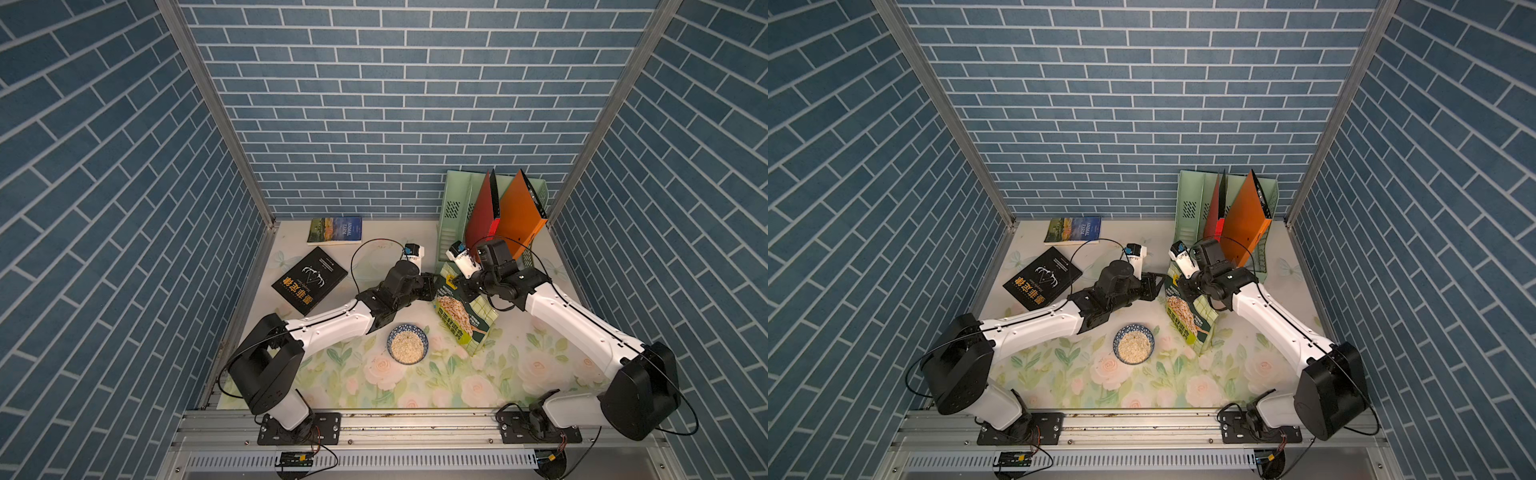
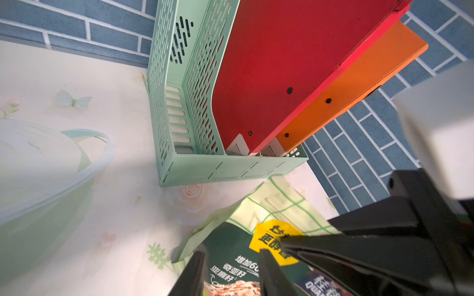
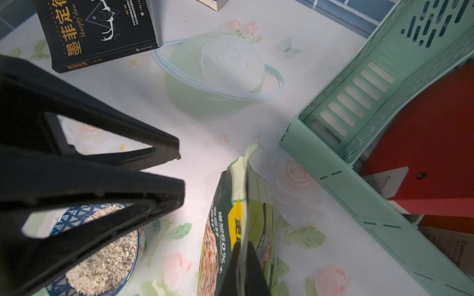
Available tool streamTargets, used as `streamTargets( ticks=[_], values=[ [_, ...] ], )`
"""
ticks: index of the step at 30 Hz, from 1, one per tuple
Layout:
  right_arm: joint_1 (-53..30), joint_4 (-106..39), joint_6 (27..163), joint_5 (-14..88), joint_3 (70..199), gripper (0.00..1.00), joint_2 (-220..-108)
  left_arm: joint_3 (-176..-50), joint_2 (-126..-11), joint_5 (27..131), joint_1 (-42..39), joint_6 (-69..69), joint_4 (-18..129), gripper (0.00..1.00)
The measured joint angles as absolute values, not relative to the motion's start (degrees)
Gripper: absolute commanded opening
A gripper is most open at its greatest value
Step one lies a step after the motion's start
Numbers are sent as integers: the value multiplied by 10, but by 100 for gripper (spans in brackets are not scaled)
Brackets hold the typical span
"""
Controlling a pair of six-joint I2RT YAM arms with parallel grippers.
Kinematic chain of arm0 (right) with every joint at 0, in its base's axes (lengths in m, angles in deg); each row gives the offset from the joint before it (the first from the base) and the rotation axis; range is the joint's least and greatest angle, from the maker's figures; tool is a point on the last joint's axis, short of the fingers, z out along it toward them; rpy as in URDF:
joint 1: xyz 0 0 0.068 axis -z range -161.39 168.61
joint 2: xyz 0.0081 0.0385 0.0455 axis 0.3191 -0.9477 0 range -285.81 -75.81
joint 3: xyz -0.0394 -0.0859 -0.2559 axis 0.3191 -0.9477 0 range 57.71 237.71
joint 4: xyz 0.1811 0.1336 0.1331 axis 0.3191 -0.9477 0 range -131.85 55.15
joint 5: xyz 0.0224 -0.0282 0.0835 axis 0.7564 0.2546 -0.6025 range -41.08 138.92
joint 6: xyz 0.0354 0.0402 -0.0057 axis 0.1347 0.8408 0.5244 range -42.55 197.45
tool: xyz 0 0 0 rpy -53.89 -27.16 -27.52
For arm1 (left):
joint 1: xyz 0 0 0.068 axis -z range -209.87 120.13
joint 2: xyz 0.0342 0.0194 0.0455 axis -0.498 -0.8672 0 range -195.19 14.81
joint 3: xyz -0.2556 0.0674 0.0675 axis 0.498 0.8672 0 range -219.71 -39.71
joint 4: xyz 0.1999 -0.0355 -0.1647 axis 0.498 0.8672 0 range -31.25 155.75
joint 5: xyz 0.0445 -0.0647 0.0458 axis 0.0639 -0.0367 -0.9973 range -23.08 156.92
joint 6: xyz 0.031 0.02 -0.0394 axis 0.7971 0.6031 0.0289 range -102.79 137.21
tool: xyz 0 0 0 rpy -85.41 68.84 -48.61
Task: Pour the oats into the breakfast bowl
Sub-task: Close the oats bag at the center of the board.
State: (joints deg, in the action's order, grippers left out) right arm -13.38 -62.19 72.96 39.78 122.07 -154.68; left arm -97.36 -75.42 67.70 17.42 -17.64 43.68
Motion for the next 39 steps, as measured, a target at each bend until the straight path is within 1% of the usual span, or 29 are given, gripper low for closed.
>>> streamTargets(
  ticks=[4, 5, 6, 7, 8, 9, 10, 12, 14, 15, 16, 17, 21, 22, 23, 24, 25, 27, 29, 31, 35, 37, 39],
  values=[
    [-135, -607, 734, 398, 1217, 0, -1541, -953, -724, 662, 174, -165, 432, 46],
    [-135, -604, 736, 398, 1215, 4, -1539, -947, -715, 656, 174, -161, 432, 47],
    [-135, -601, 740, 399, 1214, 13, -1538, -941, -706, 650, 174, -157, 432, 49],
    [-135, -596, 743, 399, 1214, 25, -1537, -934, -696, 643, 174, -153, 432, 52],
    [-135, -585, 747, 400, 1214, 34, -1537, -930, -688, 637, 174, -148, 432, 54],
    [-135, -572, 751, 401, 1214, 40, -1537, -925, -680, 632, 174, -143, 432, 56],
    [-135, -557, 750, 401, 1214, 43, -1536, -921, -669, 623, 174, -136, 434, 60],
    [-135, -541, 753, 401, 1214, 44, -1536, -916, -657, 614, 172, -128, 436, 64],
    [-135, -529, 755, 401, 1214, 44, -1539, -912, -646, 605, 169, -122, 437, 67],
    [-135, -525, 755, 401, 1215, 39, -1542, -909, -641, 601, 168, -120, 436, 69],
    [-135, -522, 755, 401, 1216, 15, -1545, -905, -635, 597, 165, -117, 437, 71],
    [-135, -519, 753, 401, 1217, 0, -1551, -900, -628, 591, 163, -113, 439, 73],
    [-135, -515, 750, 399, 1226, 0, -1565, -877, -599, 569, 150, -101, 439, 83],
    [-135, -515, 750, 395, 1227, 5, -1565, -871, -591, 562, 144, -97, 440, 90],
    [-135, -515, 750, 391, 1227, 27, -1565, -866, -582, 554, 139, -93, 441, 98],
    [-135, -511, 751, 387, 1227, 45, -1563, -861, -574, 546, 133, -90, 441, 100],
    [-135, -504, 751, 385, 1227, 58, -1559, -856, -564, 534, 127, -82, 441, 100],
    [-135, -468, 751, 389, 1217, 71, -1532, -849, -546, 506, 115, -69, 439, 100],
    [-136, -411, 750, 410, 1182, 77, -1476, -847, -531, 469, 108, -54, 438, 100],
    [-137, -343, 753, 448, 1124, 82, -1395, -847, -520, 426, 103, -37, 437, 100],
    [-137, -195, 760, 578, 983, 93, -1222, -821, -501, 341, 96, 4, 407, 100],
    [-134, -124, 762, 662, 912, 93, -1158, -800, -502, 300, 83, 19, 394, 100],
    [-119, -84, 762, 730, 857, 94, -1127, -783, -509, 266, 63, 28, 388, 100]
  ],
)
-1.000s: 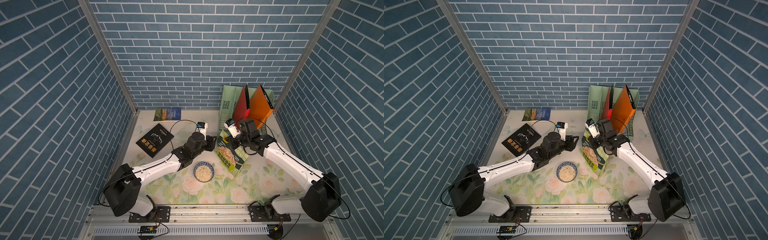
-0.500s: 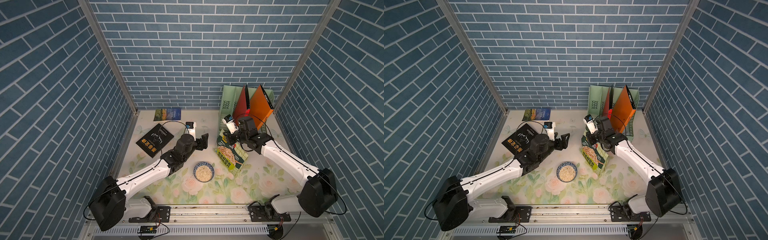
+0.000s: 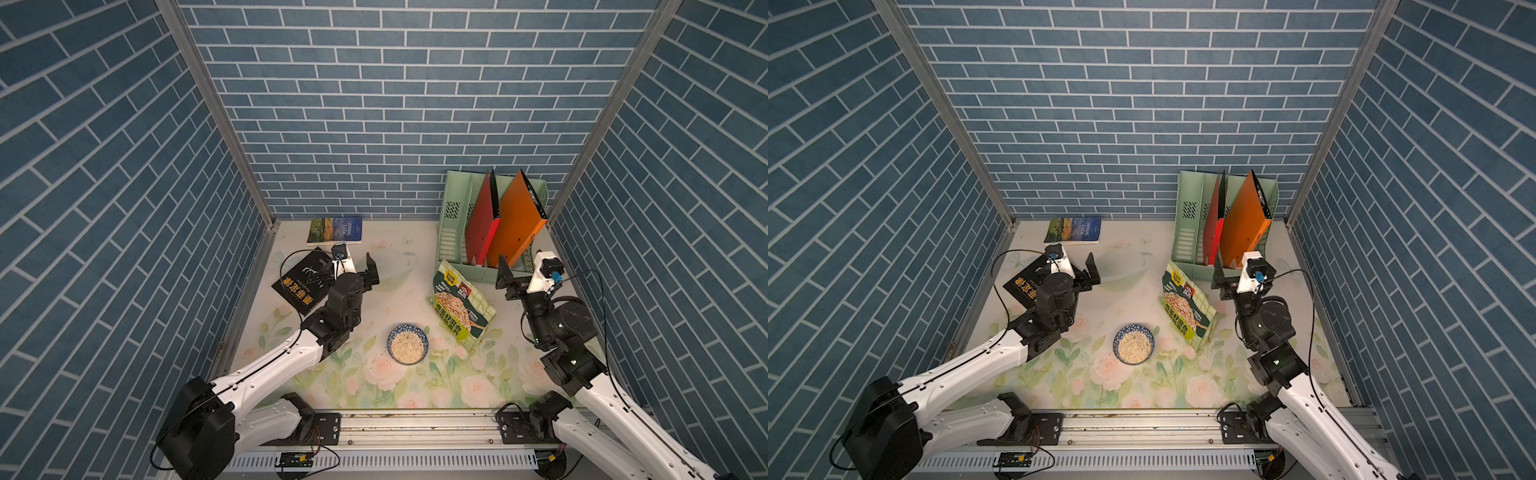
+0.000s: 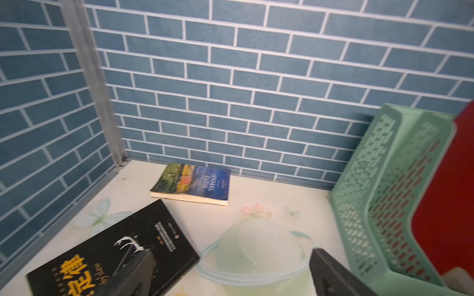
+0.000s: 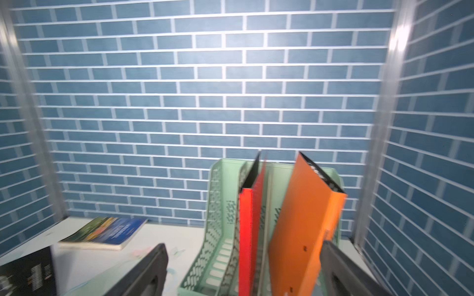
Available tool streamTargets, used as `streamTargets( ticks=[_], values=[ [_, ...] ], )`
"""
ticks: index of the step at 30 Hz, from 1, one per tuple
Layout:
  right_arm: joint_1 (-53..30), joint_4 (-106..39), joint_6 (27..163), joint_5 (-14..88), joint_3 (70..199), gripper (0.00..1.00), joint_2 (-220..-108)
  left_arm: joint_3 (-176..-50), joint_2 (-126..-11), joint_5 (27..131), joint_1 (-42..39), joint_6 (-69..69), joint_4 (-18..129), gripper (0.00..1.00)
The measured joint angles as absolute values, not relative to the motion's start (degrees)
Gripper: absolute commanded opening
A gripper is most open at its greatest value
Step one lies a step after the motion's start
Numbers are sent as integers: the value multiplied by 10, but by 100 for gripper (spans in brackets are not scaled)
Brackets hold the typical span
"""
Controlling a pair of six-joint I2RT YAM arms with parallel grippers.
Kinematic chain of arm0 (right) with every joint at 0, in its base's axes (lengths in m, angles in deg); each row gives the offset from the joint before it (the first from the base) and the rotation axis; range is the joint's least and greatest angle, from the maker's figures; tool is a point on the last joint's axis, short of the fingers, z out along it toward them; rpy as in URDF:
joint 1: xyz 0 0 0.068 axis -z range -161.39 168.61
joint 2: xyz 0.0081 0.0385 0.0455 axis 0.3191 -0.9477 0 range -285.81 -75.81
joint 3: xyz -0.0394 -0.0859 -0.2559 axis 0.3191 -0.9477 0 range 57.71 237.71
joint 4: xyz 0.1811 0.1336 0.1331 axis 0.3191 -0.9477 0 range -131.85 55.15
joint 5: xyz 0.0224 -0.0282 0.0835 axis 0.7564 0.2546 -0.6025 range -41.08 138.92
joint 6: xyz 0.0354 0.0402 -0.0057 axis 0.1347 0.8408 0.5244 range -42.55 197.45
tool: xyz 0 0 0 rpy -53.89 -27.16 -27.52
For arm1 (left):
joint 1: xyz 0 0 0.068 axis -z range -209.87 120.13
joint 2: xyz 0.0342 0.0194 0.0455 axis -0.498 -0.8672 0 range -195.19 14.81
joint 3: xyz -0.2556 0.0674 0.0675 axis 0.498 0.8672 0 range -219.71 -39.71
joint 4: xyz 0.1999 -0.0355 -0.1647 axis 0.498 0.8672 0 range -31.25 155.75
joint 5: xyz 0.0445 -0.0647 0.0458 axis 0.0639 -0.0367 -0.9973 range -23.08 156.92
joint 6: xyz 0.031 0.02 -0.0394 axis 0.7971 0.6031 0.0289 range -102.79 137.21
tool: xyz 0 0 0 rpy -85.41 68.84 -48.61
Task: Pour the oats into the breakfast bowl
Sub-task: Close the oats bag at the center of the board, then reset both arms
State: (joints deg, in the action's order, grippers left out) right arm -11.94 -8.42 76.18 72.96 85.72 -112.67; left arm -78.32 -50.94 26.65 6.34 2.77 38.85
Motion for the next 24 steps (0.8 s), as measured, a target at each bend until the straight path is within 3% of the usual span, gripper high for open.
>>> streamTargets(
  ticks=[5, 12, 21, 24],
  values=[
    [-16, -72, 765, 803, 786, 97, -1150, -746, -535, 198, 7, 36, 372, 100],
    [131, 8, 807, 766, 729, 99, -1294, -676, -546, 174, -56, 58, 305, 100],
    [154, 165, 811, 673, 674, 99, -1442, -660, -605, 239, -100, 96, 261, 100],
    [154, 199, 804, 648, 674, 99, -1480, -621, -630, 278, -116, 155, 142, 100]
  ],
)
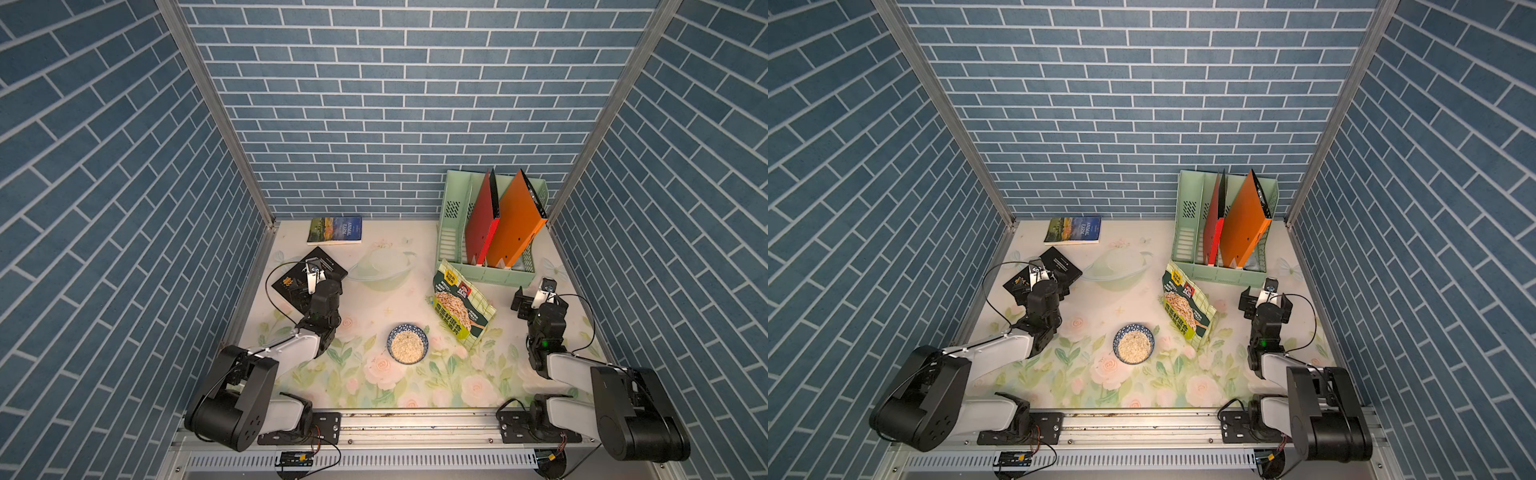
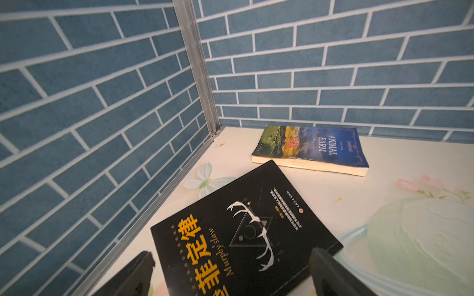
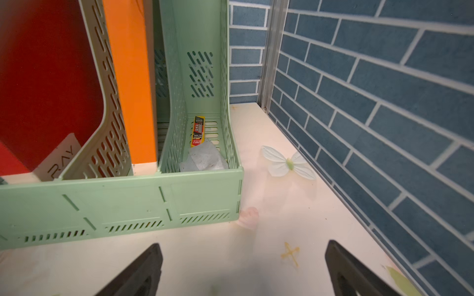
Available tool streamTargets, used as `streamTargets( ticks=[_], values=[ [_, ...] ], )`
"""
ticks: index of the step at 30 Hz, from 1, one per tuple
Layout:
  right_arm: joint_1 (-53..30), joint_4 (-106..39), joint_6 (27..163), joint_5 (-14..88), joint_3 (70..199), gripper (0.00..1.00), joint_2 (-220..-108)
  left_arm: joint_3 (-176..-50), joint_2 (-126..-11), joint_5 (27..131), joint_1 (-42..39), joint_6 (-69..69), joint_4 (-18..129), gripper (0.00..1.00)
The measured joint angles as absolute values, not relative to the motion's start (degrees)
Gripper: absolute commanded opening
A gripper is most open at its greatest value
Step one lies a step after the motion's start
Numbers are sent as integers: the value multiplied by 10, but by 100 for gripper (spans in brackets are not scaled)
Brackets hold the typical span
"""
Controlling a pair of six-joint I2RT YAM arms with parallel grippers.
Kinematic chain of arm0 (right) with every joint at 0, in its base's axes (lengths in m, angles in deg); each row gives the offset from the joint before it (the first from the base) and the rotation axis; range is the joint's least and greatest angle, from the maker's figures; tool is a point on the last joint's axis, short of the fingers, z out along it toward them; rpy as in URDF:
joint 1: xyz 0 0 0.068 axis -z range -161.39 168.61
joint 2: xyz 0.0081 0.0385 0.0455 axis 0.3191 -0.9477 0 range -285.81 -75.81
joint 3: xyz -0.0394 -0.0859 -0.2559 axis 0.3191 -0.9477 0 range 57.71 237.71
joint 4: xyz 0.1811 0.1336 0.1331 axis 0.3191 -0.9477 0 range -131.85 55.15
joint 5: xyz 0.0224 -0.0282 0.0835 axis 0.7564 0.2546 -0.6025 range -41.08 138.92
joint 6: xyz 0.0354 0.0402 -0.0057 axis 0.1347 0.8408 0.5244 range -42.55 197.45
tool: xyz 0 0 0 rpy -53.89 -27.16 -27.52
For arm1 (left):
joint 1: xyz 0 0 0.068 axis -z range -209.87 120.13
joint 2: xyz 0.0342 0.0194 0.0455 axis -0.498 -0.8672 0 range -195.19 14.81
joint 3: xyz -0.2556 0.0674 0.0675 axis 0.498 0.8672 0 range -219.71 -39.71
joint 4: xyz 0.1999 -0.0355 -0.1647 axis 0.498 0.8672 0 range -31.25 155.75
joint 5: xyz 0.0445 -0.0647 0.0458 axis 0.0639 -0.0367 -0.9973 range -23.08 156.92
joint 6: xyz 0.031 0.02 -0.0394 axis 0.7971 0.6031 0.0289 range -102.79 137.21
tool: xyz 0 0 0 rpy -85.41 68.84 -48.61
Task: Pour the oats into the breakfast bowl
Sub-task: Reset both arms
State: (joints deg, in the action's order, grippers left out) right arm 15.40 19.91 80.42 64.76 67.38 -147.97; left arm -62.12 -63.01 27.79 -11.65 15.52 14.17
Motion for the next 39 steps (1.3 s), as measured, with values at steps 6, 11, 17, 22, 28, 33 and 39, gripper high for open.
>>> streamTargets(
  ticks=[6, 11, 17, 22, 28, 33, 39],
  values=[
    [154, 265, 786, 595, 687, 99, -1540, -525, -697, 325, -136, 216, -12, 100],
    [154, 340, 781, 566, 690, 100, -1625, -576, -644, 369, -161, 198, 24, 100],
    [154, 369, 770, 540, 690, 98, -1630, -584, -550, 432, -164, 170, 101, 100],
    [154, 377, 770, 534, 690, 100, -1630, -566, -489, 453, -170, 150, 155, 100],
    [154, 377, 770, 532, 690, 100, -1630, -527, -460, 452, -176, 145, 146, 100],
    [154, 379, 770, 531, 690, 100, -1630, -481, -553, 479, -240, 137, 53, 100],
    [154, 379, 770, 531, 690, 100, -1630, -482, -671, 513, -263, 146, -101, 100]
  ],
)
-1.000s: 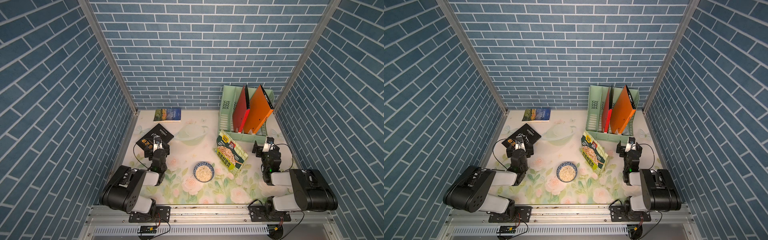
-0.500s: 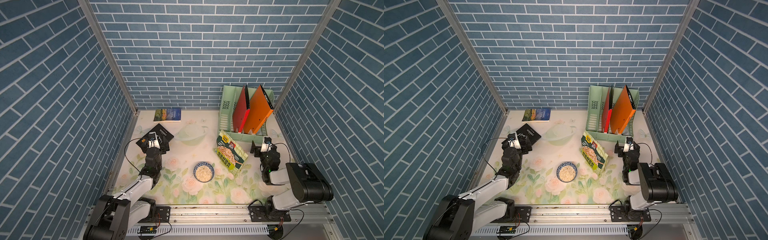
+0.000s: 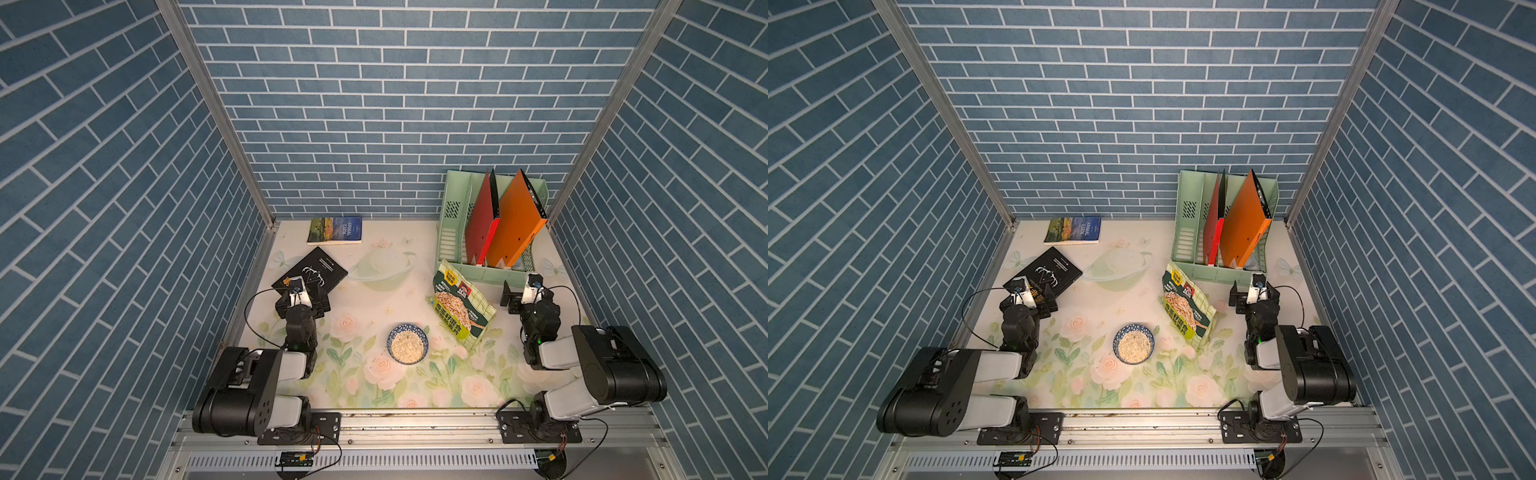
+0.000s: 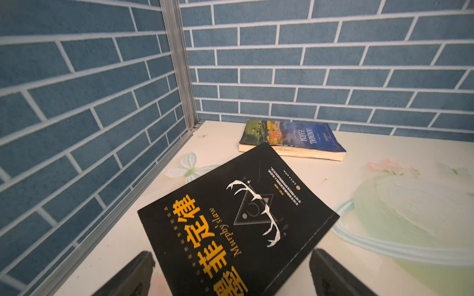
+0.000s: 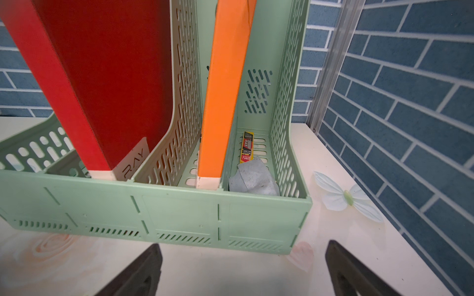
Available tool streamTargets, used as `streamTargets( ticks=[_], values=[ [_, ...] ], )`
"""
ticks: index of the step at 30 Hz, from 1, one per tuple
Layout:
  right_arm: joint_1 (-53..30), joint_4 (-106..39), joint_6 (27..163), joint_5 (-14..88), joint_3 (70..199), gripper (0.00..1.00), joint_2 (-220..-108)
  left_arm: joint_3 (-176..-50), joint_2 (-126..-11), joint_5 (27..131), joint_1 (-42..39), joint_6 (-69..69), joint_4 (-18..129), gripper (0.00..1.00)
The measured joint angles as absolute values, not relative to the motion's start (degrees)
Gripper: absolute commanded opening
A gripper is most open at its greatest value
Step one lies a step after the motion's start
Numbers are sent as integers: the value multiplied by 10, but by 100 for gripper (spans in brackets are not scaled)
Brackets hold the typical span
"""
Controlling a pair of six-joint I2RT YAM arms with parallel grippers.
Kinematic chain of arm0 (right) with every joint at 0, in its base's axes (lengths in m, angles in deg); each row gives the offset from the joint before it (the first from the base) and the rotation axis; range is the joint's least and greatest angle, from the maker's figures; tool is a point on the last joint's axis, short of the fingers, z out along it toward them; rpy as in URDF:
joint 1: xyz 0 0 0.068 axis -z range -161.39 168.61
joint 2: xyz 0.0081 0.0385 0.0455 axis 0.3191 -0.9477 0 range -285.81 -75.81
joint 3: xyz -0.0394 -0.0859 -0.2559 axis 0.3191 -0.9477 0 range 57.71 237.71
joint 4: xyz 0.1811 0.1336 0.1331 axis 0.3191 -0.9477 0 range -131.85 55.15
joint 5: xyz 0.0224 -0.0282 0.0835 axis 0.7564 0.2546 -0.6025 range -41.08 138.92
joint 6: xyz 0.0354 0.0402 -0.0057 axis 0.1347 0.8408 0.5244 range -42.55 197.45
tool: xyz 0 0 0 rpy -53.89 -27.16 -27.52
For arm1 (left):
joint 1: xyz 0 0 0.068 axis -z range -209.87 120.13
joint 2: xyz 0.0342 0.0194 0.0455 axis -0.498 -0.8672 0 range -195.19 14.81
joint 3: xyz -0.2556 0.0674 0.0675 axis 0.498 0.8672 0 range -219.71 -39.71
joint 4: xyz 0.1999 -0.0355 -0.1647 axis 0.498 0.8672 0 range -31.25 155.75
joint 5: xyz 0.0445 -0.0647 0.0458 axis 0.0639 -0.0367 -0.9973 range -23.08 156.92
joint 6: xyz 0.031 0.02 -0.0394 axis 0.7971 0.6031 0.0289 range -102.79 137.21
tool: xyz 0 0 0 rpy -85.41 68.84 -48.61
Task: Pour the oats into the breakfast bowl
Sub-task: Reset both arms
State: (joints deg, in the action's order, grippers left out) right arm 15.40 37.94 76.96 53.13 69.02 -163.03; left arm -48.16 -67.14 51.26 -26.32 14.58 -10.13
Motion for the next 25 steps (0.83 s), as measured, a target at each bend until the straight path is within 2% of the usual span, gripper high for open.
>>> streamTargets(
  ticks=[4, 25],
  values=[
    [154, 380, 770, 531, 690, 100, -1630, -483, -712, 534, -275, 144, -143, 100],
    [154, 380, 770, 529, 690, 100, -1630, -506, -717, 583, -275, 153, -158, 100]
  ],
)
